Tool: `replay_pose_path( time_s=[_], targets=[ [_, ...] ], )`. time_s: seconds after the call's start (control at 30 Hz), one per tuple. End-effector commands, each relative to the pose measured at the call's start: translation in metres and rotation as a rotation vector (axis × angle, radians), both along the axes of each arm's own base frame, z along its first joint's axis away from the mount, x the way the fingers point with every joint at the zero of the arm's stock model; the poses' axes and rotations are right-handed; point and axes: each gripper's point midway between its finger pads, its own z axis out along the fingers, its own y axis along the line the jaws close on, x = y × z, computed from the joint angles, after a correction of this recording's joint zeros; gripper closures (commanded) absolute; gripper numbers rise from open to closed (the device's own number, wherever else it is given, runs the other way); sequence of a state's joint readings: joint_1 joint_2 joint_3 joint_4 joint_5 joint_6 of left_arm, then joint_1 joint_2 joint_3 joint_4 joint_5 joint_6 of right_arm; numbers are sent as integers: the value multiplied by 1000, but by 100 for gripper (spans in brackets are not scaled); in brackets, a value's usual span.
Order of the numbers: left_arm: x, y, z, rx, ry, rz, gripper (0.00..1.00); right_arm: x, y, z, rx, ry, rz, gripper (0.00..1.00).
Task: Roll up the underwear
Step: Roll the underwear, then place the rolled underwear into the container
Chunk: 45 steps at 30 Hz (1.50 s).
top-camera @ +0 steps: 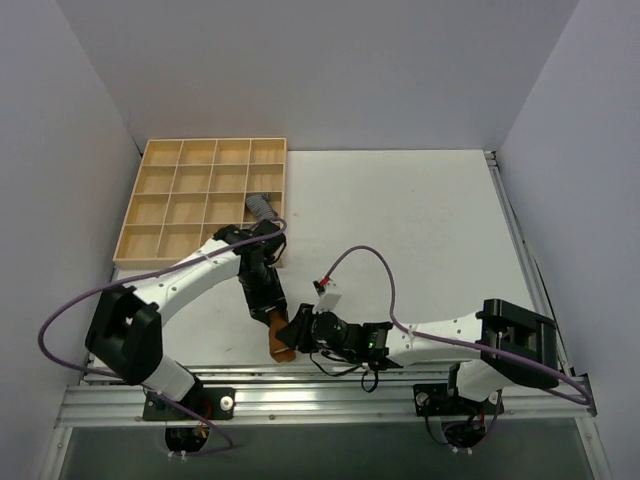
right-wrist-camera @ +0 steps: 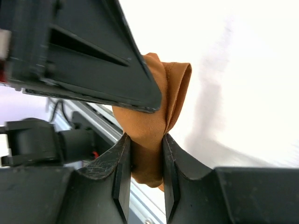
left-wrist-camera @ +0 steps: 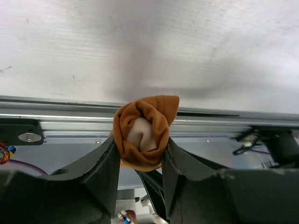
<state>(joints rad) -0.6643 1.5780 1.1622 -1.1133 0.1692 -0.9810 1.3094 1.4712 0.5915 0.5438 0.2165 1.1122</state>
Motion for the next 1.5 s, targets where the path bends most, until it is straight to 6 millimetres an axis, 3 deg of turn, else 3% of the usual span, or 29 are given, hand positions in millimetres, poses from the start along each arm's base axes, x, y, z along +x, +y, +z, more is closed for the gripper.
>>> replay_pose_path(
  time_s=[0.0,0.17,0.3,0.47,0.6,0.63,0.67,0.7,0.77,0.8,0.87,0.9,0.97,1.0,1.03,1.1,1.13,1.17,1.2,1.23,1.27,1.37,1.47],
  targets=[
    [43,8,30,-113,-214,60,56,-45,-43,-68,-277,123,159,100],
    [28,-13,34,-338,-171,36,52,-41,-36,-72,-287,122,182,100],
    [18,-5,38,-324,-131,17,43,-39,-37,-78,-297,130,196,100],
    [29,5,52,-323,-162,-2,37,-41,-44,-83,-298,136,207,100],
    [54,35,61,-307,-217,83,36,-29,-43,-59,-319,85,214,100],
    [70,56,63,-288,-244,149,36,-21,-42,-50,-323,56,203,100],
    [80,69,65,-269,-269,158,35,-6,-31,-27,-302,2,199,100],
    [92,82,77,-251,-303,181,34,2,-34,-17,-322,-16,190,100],
    [118,122,79,-165,-323,267,34,24,-30,5,-325,-61,166,100],
    [131,136,94,-135,-363,271,35,48,-28,26,-333,-98,140,100],
    [151,178,93,-50,-381,354,35,76,-26,47,-350,-142,109,100],
    [164,187,102,-55,-420,381,35,102,-22,64,-363,-186,101,100],
    [178,202,99,-73,-421,433,35,130,-16,83,-370,-230,87,100],
    [185,216,98,-64,-436,470,36,151,-20,75,-421,-231,89,100],
    [192,224,94,-58,-429,489,36,171,-7,107,-378,-279,75,100],
    [199,242,86,-42,-426,536,36,192,1,108,-416,-297,82,100],
    [202,247,76,-32,-405,545,36,211,8,138,-387,-359,68,100],
    [205,253,69,-12,-403,551,36,220,14,132,-403,-353,82,100],
    [208,257,63,-9,-395,557,36,228,18,138,-397,-366,84,100],
    [212,259,51,-8,-370,556,37,243,22,161,-370,-408,69,100],
    [219,261,46,-5,-386,545,37,250,25,155,-387,-400,77,100],
    [234,264,22,-10,-383,537,38,267,31,176,-353,-442,71,100],
    [252,263,8,-42,-419,518,39,280,30,179,-337,-449,60,100]
  ],
)
